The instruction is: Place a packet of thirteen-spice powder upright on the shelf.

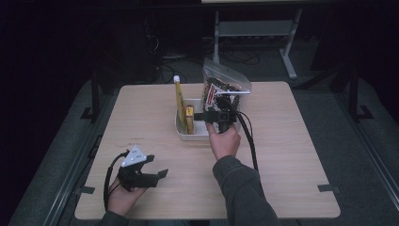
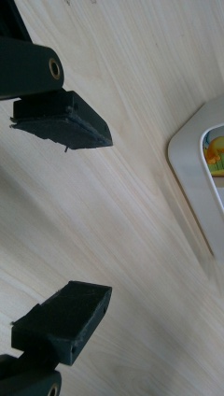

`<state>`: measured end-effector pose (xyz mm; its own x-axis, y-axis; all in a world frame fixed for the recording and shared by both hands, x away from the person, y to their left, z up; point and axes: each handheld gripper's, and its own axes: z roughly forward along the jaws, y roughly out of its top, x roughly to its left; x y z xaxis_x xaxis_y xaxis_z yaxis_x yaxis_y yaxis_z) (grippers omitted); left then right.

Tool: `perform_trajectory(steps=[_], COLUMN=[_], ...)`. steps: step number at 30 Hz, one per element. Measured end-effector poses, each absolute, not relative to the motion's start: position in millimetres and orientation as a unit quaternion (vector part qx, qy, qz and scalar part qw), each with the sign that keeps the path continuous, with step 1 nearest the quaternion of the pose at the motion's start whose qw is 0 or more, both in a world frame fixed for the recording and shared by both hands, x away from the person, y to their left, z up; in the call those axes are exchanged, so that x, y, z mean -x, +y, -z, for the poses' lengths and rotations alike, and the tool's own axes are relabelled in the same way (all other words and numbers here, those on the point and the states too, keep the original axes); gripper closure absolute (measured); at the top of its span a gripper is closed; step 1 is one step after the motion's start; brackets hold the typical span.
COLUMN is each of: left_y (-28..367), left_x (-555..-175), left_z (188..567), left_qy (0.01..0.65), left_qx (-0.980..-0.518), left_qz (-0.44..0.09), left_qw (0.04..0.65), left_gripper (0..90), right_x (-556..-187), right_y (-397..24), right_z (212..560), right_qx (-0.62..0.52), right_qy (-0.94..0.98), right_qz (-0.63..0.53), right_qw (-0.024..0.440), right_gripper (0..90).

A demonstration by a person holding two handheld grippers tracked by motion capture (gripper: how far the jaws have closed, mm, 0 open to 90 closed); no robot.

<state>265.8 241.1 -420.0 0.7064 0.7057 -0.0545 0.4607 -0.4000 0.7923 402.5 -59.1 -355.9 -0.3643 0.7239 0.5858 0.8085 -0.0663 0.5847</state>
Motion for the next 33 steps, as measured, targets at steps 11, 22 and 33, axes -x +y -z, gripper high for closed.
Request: perform_trajectory(steps=[11, 22, 33], left_y=[241.6, 240.5, 240.0], left_x=[-265.7, -265.6, -265.7], left_z=[420.7, 421.5, 421.8], left_qy=[0.355, 0.354, 0.354], left_qx=[-0.825, -0.825, -0.826], left_qz=[-0.145, -0.145, -0.145], left_qw=[0.416, 0.415, 0.414], left_gripper=[22.8, 22.8, 22.8], right_x=[-393.1, -381.6, -367.7], right_y=[-80.7, -97.8, -118.9], right_z=[366.1, 376.6, 385.7], right_qx=[0.565, 0.569, 0.575], right_qy=[-0.677, -0.671, -0.664], right_qz=[0.469, 0.471, 0.473], right_qw=[0.054, 0.064, 0.064], right_gripper=[44.3, 42.7, 41.7])
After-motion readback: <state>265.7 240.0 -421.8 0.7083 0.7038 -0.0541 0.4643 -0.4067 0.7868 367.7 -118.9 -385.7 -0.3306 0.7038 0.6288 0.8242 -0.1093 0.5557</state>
